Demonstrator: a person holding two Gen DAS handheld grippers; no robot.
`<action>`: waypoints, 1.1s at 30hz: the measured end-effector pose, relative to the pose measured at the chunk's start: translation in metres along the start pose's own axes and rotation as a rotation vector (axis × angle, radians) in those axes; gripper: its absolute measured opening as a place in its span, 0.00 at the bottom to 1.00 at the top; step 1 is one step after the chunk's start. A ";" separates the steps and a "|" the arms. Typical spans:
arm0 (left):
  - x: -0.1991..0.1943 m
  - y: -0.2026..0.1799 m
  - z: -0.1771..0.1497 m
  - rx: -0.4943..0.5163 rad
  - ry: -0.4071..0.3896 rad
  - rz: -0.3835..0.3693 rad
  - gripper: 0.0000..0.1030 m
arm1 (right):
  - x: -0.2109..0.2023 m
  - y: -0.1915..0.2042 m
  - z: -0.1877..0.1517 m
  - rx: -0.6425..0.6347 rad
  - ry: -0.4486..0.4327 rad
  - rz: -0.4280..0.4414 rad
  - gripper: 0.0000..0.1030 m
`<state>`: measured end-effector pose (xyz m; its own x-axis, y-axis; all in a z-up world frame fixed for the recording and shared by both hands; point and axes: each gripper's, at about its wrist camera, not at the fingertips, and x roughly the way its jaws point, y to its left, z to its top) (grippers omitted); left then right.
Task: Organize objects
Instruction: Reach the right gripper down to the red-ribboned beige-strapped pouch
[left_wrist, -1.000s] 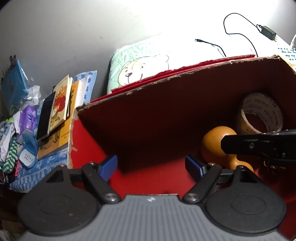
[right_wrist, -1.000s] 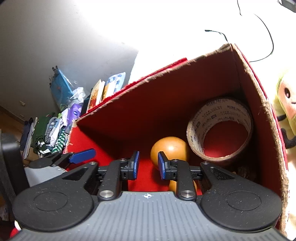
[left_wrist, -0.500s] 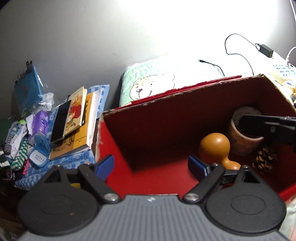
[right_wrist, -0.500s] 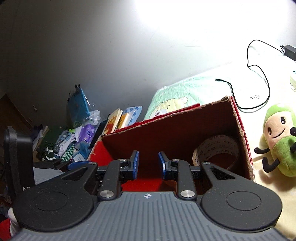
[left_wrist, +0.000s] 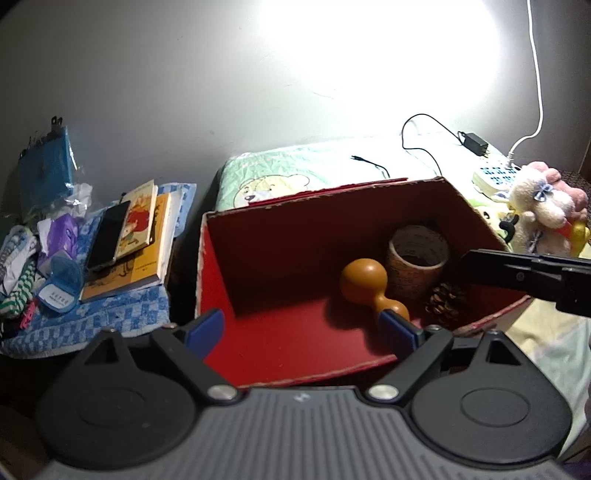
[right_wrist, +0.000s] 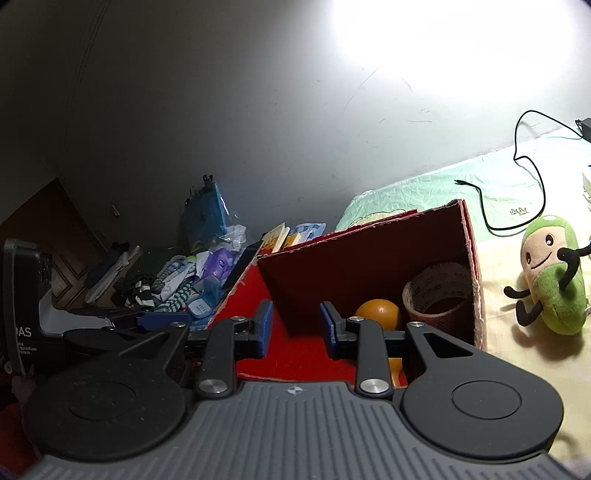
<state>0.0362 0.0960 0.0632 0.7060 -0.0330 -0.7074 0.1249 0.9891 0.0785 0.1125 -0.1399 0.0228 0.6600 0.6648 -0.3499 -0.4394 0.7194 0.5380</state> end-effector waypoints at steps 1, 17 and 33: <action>-0.004 -0.002 -0.004 0.005 -0.003 -0.016 0.89 | -0.003 -0.001 -0.003 0.003 0.004 0.011 0.30; 0.004 -0.048 -0.079 0.018 0.177 -0.228 0.82 | -0.013 -0.042 -0.072 0.275 0.201 0.049 0.30; 0.032 -0.081 -0.098 0.018 0.264 -0.259 0.73 | -0.017 -0.053 -0.094 0.396 0.258 0.053 0.31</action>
<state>-0.0196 0.0291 -0.0341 0.4456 -0.2414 -0.8621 0.2898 0.9500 -0.1162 0.0670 -0.1705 -0.0723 0.4482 0.7630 -0.4657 -0.1698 0.5842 0.7937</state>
